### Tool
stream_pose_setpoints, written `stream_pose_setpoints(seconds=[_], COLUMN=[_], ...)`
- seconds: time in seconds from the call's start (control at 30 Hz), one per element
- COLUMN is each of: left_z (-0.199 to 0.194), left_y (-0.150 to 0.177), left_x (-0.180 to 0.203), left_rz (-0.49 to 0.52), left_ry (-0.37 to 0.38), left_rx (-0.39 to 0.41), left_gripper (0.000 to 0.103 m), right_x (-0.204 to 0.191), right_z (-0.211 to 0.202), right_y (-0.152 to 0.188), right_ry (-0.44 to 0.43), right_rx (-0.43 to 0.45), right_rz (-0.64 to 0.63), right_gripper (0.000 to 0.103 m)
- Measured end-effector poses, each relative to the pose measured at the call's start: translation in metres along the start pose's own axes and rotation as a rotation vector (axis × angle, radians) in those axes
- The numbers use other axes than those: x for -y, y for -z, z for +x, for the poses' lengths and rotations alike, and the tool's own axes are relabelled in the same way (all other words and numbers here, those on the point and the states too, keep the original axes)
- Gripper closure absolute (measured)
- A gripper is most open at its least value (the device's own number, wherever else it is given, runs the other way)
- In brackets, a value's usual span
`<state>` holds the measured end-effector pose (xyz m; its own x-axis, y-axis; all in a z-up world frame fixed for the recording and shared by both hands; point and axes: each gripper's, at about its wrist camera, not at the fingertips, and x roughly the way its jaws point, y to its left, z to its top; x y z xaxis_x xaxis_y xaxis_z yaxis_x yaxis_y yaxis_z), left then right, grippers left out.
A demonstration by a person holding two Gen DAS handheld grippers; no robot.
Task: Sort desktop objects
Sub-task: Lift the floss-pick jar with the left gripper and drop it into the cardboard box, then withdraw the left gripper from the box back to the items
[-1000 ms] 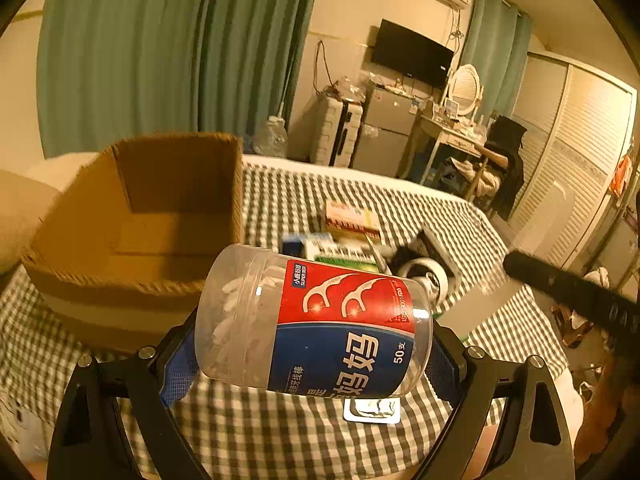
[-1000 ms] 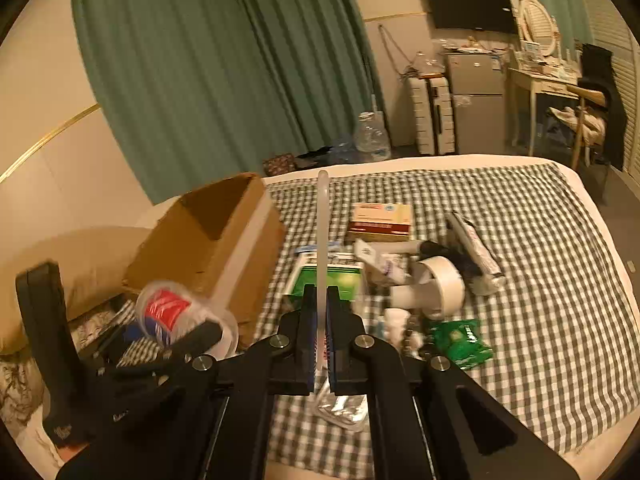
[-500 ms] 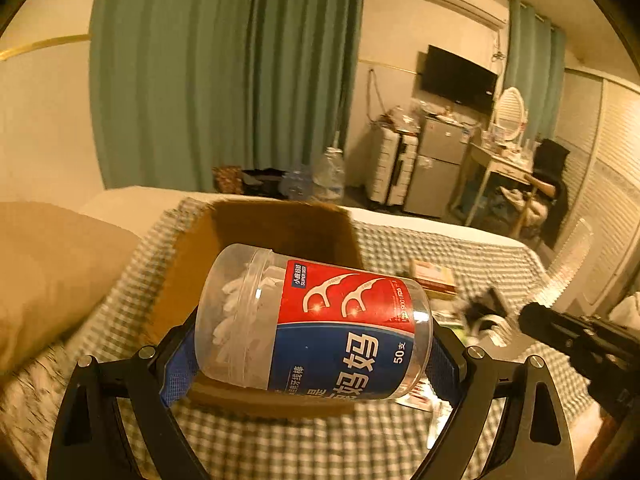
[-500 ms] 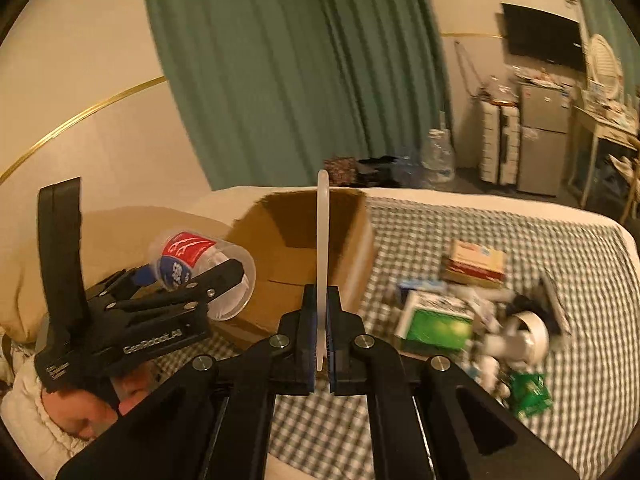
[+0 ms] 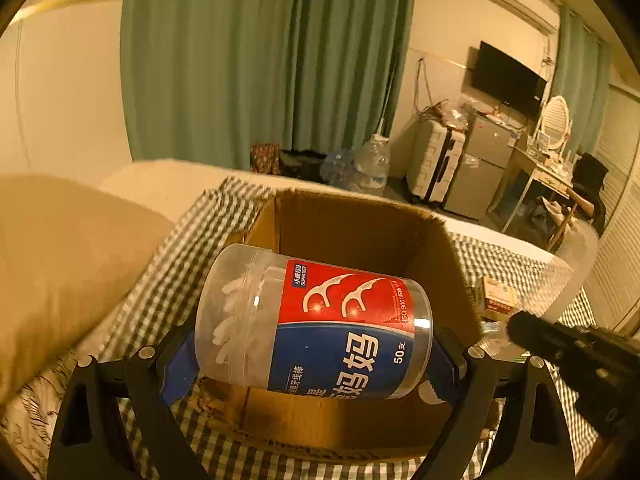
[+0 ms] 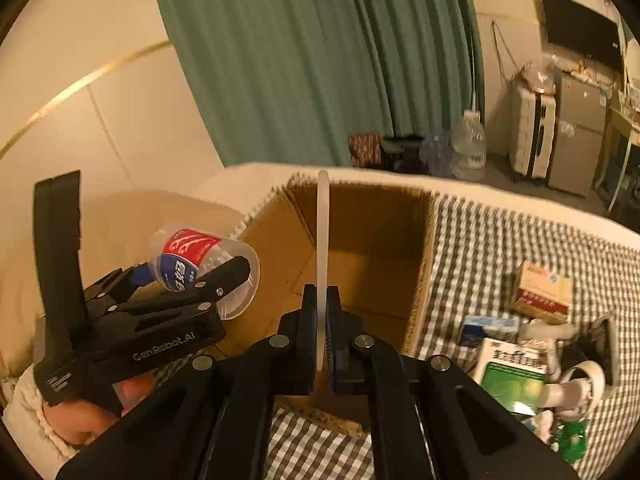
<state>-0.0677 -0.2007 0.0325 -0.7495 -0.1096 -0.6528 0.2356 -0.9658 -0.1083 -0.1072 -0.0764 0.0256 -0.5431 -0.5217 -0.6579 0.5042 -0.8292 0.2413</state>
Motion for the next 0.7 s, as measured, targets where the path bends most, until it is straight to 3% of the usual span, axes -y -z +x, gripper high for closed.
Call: stream_pose_setpoints(seconds=[0.2, 0.43, 0.47, 0.5, 0.53, 0.7], left_z=[0.023, 0.03, 0.032, 0.032, 0.031, 0.02], left_y=[0.01, 0.012, 0.008, 0.007, 0.006, 0.003], left_x=[-0.007, -0.009, -0.009, -0.01, -0.01, -0.01], left_rz=[0.004, -0.009, -0.015, -0.021, -0.029, -0.041], left_ry=[-0.016, -0.002, 0.007, 0.014, 0.016, -0.003], left_rx=[-0.023, -0.039, -0.044, -0.049, -0.05, -0.032], left_gripper=[0.009, 0.009, 0.008, 0.008, 0.008, 0.005], right_x=[0.006, 0.013, 0.015, 0.015, 0.015, 0.018], right_z=[0.035, 0.035, 0.033, 0.034, 0.031, 0.013], right_y=[0.009, 0.01, 0.01, 0.009, 0.008, 0.004], right_ry=[0.011, 0.016, 0.016, 0.022, 0.033, 0.042], right_rx=[-0.065, -0.061, -0.059, -0.057, -0.045, -0.01], right_rz=[-0.001, 0.015, 0.022, 0.026, 0.033, 0.051], right_gripper=[0.1, 0.097, 0.086, 0.066, 0.058, 0.055])
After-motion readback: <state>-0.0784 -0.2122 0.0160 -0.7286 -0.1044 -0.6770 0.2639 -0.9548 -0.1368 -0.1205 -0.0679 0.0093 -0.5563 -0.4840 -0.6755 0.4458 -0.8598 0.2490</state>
